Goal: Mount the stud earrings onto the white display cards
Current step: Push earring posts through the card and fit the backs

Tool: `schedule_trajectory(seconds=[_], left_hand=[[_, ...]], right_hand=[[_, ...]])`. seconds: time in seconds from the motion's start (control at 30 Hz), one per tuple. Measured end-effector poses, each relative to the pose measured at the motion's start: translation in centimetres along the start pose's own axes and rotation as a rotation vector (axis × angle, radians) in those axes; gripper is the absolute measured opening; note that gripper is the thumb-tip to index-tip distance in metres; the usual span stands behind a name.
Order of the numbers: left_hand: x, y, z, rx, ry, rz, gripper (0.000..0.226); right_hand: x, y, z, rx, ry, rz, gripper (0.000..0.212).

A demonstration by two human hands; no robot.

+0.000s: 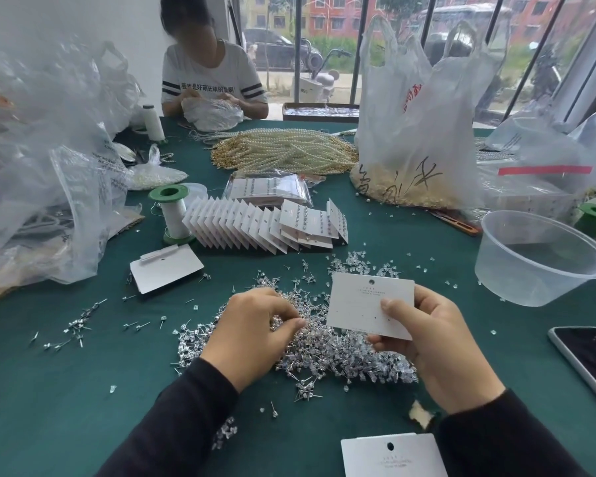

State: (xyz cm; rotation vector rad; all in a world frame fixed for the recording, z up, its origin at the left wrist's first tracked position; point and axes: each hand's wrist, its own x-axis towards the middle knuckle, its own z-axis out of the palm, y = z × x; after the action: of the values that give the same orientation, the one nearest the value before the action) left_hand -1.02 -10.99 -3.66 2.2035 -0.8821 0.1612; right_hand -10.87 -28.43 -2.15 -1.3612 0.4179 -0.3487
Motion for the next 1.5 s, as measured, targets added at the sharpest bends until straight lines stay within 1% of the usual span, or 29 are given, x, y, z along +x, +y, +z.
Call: schedule_trajectory(seconds=[0.1, 0.17, 0.23, 0.3, 0.37, 0.5, 0.6, 0.7, 0.77, 0.83, 0.87, 0.93, 0.97, 1.0, 1.03, 1.07, 1.1, 1.13, 1.17, 1.2, 1.23, 1.27, 1.3, 1.4, 1.5], left_hand=[[0.0, 0.3, 0.0, -0.059, 0.055, -0.012, 0.01], [0.0, 0.8, 0.0, -0.16, 0.135, -0.021, 0.015], [0.0, 1.4, 0.0, -0.249, 0.232, 0.021, 0.016], [-0.1, 1.9, 0.3, -0.236, 0.292, 0.091, 0.016], [-0.2, 2.1, 0.7, -0.155, 0.305, 0.139, 0.015], [-0.2, 1.8, 0.9, -0.148, 0.33, 0.122, 0.015], [-0.2, 1.8, 0.7, -0.148, 0.324, 0.134, 0.015], [-0.3, 2.0, 0.6, -0.108, 0.286, 0.216, 0.02], [-0.5, 2.2, 0.4, -0.044, 0.206, 0.273, 0.035], [-0.8, 2.1, 0.2, 0.068, 0.106, 0.301, 0.051], [-0.8, 2.0, 0.2, 0.133, 0.076, 0.316, 0.05], [-0.8, 1.9, 0.4, 0.2, 0.078, 0.349, 0.031], [-0.7, 1.7, 0.6, 0.191, 0.112, 0.354, 0.02], [-0.7, 1.7, 0.7, 0.163, 0.152, 0.333, 0.011], [-0.6, 1.6, 0.7, 0.122, 0.19, 0.274, 0.01], [-0.6, 1.7, 0.6, 0.064, 0.211, 0.176, 0.016], [-0.5, 1.6, 0.5, -0.034, 0.214, 0.047, 0.022], [-0.4, 1.6, 0.5, -0.2, 0.19, -0.111, 0.022], [-0.3, 1.4, 0.4, -0.441, 0.145, -0.281, 0.018], [-0.2, 1.4, 0.3, -0.702, 0.082, -0.443, 0.013], [0.0, 1.4, 0.2, -0.927, 0.021, -0.564, 0.01], [0.0, 1.3, 0.0, -1.084, -0.029, -0.645, 0.01], [0.0, 1.4, -0.1, -1.189, -0.073, -0.7, 0.011], [-0.1, 1.7, -0.5, -1.364, -0.198, -0.787, 0.01], [-0.2, 1.9, -0.7, -1.458, -0.263, -0.842, 0.008]], right_hand=[[-0.1, -0.1, 0.1, 0.013, -0.014, 0.024, 0.013], [-0.1, 0.0, 0.2, 0.05, -0.042, 0.072, 0.013], [-0.3, 0.0, 0.5, 0.099, -0.088, 0.127, 0.012], [-0.4, 0.0, 0.7, 0.138, -0.135, 0.164, 0.013], [-0.6, 0.1, 0.9, 0.164, -0.176, 0.179, 0.013], [-0.7, -0.1, 1.0, 0.189, -0.207, 0.181, 0.013], [-0.8, -0.2, 1.0, 0.214, -0.227, 0.186, 0.023], [-0.7, -0.1, 1.1, 0.255, -0.206, 0.195, 0.027], [-0.5, -0.2, 0.9, 0.3, -0.189, 0.196, 0.027], [-0.4, 0.0, 0.7, 0.317, -0.202, 0.191, 0.029], [-0.4, 0.1, 0.7, 0.311, -0.221, 0.194, 0.03], [-0.3, 0.3, 0.7, 0.279, -0.277, 0.17, 0.037], [-0.3, 0.3, 0.7, 0.263, -0.315, 0.14, 0.046], [-0.3, 0.2, 0.6, 0.228, -0.334, 0.095, 0.054], [-0.3, 0.0, 0.3, 0.103, -0.317, 0.006, 0.059], [-0.2, 0.0, -0.3, -0.137, -0.277, -0.124, 0.059], [0.2, 0.2, -0.9, -0.492, -0.191, -0.25, 0.052], [0.6, 0.5, -1.5, -0.846, -0.095, -0.355, 0.041], [0.9, 0.8, -1.9, -1.116, -0.05, -0.384, 0.029], [1.1, 1.1, -2.1, -1.264, -0.042, -0.355, 0.023], [1.2, 1.5, -2.1, -1.316, -0.052, -0.322, 0.018], [1.3, 1.8, -2.0, -1.325, -0.062, -0.308, 0.014], [1.4, 2.1, -1.9, -1.327, -0.057, -0.322, 0.011], [1.5, 2.1, -1.5, -1.302, -0.007, -0.353, 0.011], [1.4, 1.9, -1.5, -1.286, -0.01, -0.323, 0.01]])
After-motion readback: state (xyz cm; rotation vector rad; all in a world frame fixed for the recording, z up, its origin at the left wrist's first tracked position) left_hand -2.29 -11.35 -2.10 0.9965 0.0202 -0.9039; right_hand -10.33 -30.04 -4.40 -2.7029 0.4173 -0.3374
